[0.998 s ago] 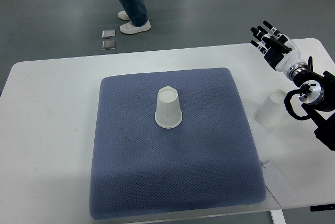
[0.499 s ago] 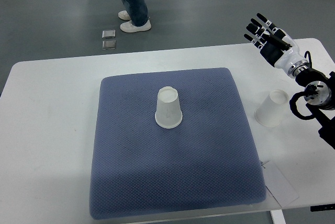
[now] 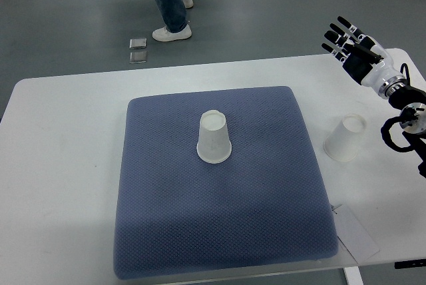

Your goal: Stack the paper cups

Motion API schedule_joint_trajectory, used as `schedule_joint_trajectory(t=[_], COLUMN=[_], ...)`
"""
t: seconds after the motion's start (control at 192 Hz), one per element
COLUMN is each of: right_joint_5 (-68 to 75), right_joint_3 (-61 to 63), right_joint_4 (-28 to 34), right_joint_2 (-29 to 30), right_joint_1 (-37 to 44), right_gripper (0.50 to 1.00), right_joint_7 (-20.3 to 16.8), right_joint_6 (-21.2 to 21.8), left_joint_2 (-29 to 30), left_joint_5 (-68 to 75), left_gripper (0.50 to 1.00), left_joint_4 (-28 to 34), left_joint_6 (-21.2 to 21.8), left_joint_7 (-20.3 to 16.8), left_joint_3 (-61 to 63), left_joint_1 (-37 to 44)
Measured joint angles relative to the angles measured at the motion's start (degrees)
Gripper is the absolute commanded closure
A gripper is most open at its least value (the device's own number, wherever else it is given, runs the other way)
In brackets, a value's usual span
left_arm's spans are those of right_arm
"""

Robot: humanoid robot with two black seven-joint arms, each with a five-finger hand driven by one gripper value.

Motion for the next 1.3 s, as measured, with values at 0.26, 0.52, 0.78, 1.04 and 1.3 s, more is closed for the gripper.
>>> schedule_joint_trajectory(t=[0.26,0.52,0.78,1.04,1.3], right_joint_5=[-0.07,-7.36,-33.46,-61.29,-76.99], right_joint_3=[-0.61,-10.34,-14.96,-15.98,-20.87], right_joint_4=[1.53,9.3,19.85,31.46,33.23], right_joint_2=[-3.19,-15.17,-25.86,-33.73,-34.72], right_joint_1=[0.0,3.33,5.41,7.03,7.07], right_gripper=[0.579,0.579,0.577,0.576,0.576], right_joint_7=[-0.13,1.0,2.25,4.42,4.48], right_joint_6=[1.06,1.21,2.2,10.99,12.38], left_joint_2=[0.0,0.0,0.0,0.0,0.0], left_joint_5=[0.0,0.0,0.0,-0.01,0.0], left_gripper=[0.5,0.5,0.5,0.5,0.5], left_joint_4=[0.0,0.0,0.0,0.0,0.0], left_joint_6=[0.0,0.0,0.0,0.0,0.0], left_joint_7=[0.0,0.0,0.0,0.0,0.0], left_joint_3=[0.0,0.0,0.0,0.0,0.0], left_joint_1=[0.0,0.0,0.0,0.01,0.0])
